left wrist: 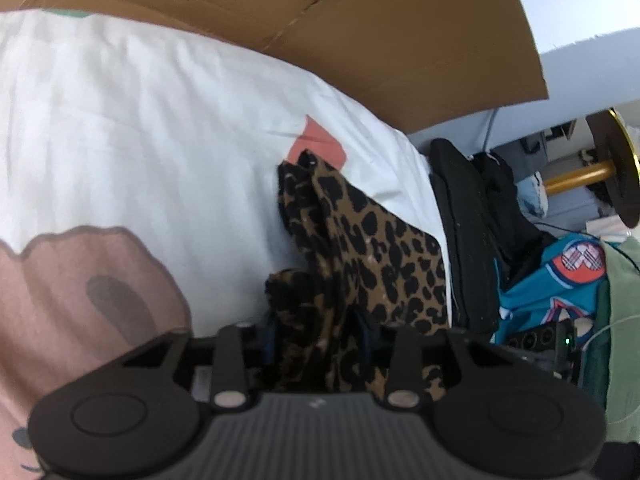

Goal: Fold clothes

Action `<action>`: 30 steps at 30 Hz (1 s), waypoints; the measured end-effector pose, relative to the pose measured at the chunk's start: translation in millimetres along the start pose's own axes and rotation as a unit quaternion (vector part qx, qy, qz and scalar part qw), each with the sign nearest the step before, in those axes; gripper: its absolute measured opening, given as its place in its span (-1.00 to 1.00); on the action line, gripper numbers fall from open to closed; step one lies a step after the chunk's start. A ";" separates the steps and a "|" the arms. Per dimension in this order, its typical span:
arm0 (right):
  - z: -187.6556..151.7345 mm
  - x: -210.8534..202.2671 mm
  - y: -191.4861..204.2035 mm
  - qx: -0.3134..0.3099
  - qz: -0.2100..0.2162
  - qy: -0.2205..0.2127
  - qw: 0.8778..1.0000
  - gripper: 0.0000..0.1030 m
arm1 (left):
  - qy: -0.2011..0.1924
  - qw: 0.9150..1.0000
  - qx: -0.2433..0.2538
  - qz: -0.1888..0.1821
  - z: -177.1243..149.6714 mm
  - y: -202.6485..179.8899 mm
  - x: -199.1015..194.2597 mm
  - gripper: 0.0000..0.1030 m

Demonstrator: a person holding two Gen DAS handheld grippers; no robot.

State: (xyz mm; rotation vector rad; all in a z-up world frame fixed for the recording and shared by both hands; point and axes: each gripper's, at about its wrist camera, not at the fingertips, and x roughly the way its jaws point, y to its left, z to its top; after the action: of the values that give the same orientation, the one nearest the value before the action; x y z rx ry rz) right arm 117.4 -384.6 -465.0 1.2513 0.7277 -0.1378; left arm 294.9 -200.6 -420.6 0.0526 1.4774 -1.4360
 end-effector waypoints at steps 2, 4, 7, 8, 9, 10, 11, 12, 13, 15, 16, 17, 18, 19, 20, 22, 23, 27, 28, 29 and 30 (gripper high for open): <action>-0.8 -1.5 4.6 -0.011 -0.009 -0.004 1.000 -0.81 | 0.001 1.000 0.007 -0.001 -0.1 -2.1 -0.9 -0.38; -1.5 -3.1 8.1 -0.018 -0.013 -0.005 1.000 -0.82 | 0.003 1.000 0.013 -0.001 -0.1 -4.0 -1.5 -0.36; -0.2 -3.3 7.7 -0.018 -0.018 0.000 1.000 -0.71 | 0.014 1.000 0.015 0.009 -0.3 -5.0 2.4 -0.15; 0.4 -3.4 7.2 -0.017 -0.018 0.001 1.000 -0.66 | 0.016 1.000 0.012 0.008 -1.0 -3.9 4.5 -0.13; 1.3 -3.6 5.8 -0.012 -0.017 0.001 1.000 -0.59 | 0.015 1.000 0.008 0.004 -1.8 -2.2 6.2 -0.08; 2.0 -3.5 4.5 -0.008 -0.015 0.002 1.000 -0.59 | 0.014 1.000 0.003 0.000 -2.6 -0.6 7.8 -0.06; 2.0 -2.5 3.2 -0.005 -0.012 0.004 1.000 -0.56 | 0.012 1.000 -0.006 -0.005 -3.3 2.0 9.2 -0.06; 1.1 -0.8 1.4 0.001 -0.008 0.006 1.000 -0.52 | 0.009 1.000 -0.017 -0.011 -3.9 4.4 10.0 -0.06; 0.3 0.9 -0.4 0.007 -0.005 0.008 1.000 -0.52 | 0.008 1.000 -0.019 -0.013 -4.0 4.8 10.9 -0.09; -1.3 4.1 -3.1 0.017 0.000 0.010 1.000 -0.51 | 0.009 1.000 -0.008 -0.003 -3.4 1.8 12.7 -0.23; -1.9 4.9 -1.7 0.012 -0.004 0.009 1.000 -0.54 | 0.010 1.000 -0.003 0.003 -3.0 0.5 13.1 -0.32; -1.8 5.4 1.0 0.005 -0.010 0.008 1.000 -0.60 | 0.011 1.000 0.000 0.009 -2.5 -0.9 13.2 -0.34; -1.9 5.6 4.9 -0.003 -0.017 0.006 1.000 -0.69 | 0.014 1.000 -0.001 0.016 -1.6 -3.0 13.4 -0.37; -2.3 5.6 8.9 -0.010 -0.024 0.004 1.000 -0.71 | 0.017 1.000 -0.002 0.025 -0.3 -5.7 13.9 -0.39; -2.7 5.6 13.3 -0.018 -0.031 0.003 0.999 -0.77 | 0.020 0.999 0.002 0.036 0.8 -10.2 14.4 -0.39; -3.9 6.5 22.7 -0.036 -0.053 0.002 0.998 -0.80 | 0.022 0.998 0.017 0.057 1.0 -19.8 14.3 -0.42; -4.2 6.7 25.9 -0.040 -0.061 0.001 0.997 -0.82 | 0.023 0.997 0.024 0.067 0.8 -24.3 14.0 -0.43; -6.7 6.2 34.8 -0.049 -0.078 -0.001 0.996 -0.86 | 0.016 0.995 0.037 0.094 -3.7 -36.4 9.5 -0.46; -7.5 6.0 37.2 -0.052 -0.081 -0.001 0.995 -0.87 | 0.013 0.994 0.040 0.100 -5.6 -39.0 7.2 -0.46; -8.4 5.9 39.6 -0.054 -0.083 -0.001 0.995 -0.88 | 0.009 0.993 0.044 0.107 -7.5 -42.7 4.8 -0.47; -9.1 5.7 42.6 -0.058 -0.085 -0.001 0.995 -0.88 | 0.006 0.992 0.047 0.114 -8.8 -46.3 2.4 -0.47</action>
State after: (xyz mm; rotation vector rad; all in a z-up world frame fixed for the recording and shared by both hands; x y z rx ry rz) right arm 138.1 -360.4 -434.8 1.0780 0.8292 -0.2336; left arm 258.7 -208.5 -391.4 0.2801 1.3644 -1.3206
